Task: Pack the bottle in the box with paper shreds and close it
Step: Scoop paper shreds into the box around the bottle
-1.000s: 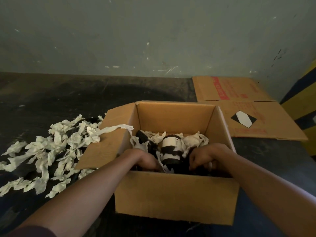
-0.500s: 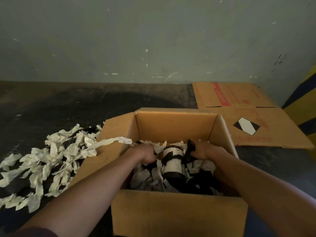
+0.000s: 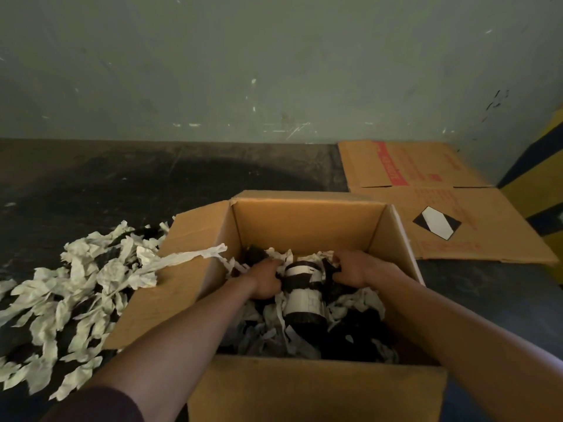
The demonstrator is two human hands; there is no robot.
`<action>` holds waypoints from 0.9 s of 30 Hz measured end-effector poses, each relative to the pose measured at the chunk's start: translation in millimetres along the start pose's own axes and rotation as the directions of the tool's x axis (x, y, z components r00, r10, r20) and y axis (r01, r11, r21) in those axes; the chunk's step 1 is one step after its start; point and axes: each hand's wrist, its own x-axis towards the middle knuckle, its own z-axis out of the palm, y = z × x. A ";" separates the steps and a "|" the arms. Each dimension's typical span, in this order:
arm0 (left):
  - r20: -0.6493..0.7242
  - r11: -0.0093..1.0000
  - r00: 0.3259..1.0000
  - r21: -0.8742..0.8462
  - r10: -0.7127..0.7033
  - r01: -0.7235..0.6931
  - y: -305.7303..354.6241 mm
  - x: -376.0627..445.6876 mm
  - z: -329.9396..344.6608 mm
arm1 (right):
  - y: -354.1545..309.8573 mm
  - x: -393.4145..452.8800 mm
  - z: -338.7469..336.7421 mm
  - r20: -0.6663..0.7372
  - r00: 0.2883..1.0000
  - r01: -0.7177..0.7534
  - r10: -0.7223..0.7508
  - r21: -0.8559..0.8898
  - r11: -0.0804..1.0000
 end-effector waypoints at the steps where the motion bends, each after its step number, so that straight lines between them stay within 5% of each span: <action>1: 0.044 1.000 0.999 0.007 -0.010 0.009 -1.2 -1.1 1.6 | -3.3 -11.0 -4.5 0.054 0.999 0.005 -0.003 -0.040 0.999; 6: 0.186 0.990 0.983 0.134 0.006 -0.032 3.7 -17.0 12.0 | -15.2 -49.8 19.3 0.495 0.864 0.003 0.089 -0.183 0.983; 9: 0.155 0.976 0.988 0.213 0.016 -0.049 13.2 -27.8 6.6 | -12.3 -53.6 21.9 0.473 0.873 -0.046 0.120 -0.164 0.985; 14: -0.050 0.953 0.990 0.283 0.129 -0.110 26.7 -72.1 -19.2 | -26.7 -61.4 -0.2 0.346 0.930 -0.181 0.125 0.134 0.974; 16: -0.301 0.943 0.915 0.274 0.268 -0.186 25.5 -96.7 -28.9 | -38.3 -68.2 1.7 0.350 0.931 -0.182 0.108 0.185 0.966; 18: -0.549 0.931 0.757 0.283 0.354 -0.230 14.6 -118.5 -40.5 | -47.2 -73.6 6.8 0.358 0.929 -0.164 0.093 0.176 0.971; 20: -0.664 0.933 0.663 0.324 0.344 -0.160 -5.5 -134.4 -52.3 | -54.8 -79.5 10.1 0.358 0.931 -0.143 0.076 0.164 0.976; 23: -0.645 0.974 0.759 0.216 0.087 0.072 -43.2 -151.0 -64.9 | -65.4 -89.2 12.0 0.404 0.912 -0.148 0.066 0.174 0.974; 27: -0.521 0.992 0.851 0.055 -0.071 0.116 -80.2 -153.2 -65.8 | -79.2 -101.8 12.2 0.448 0.892 -0.148 0.055 0.175 0.973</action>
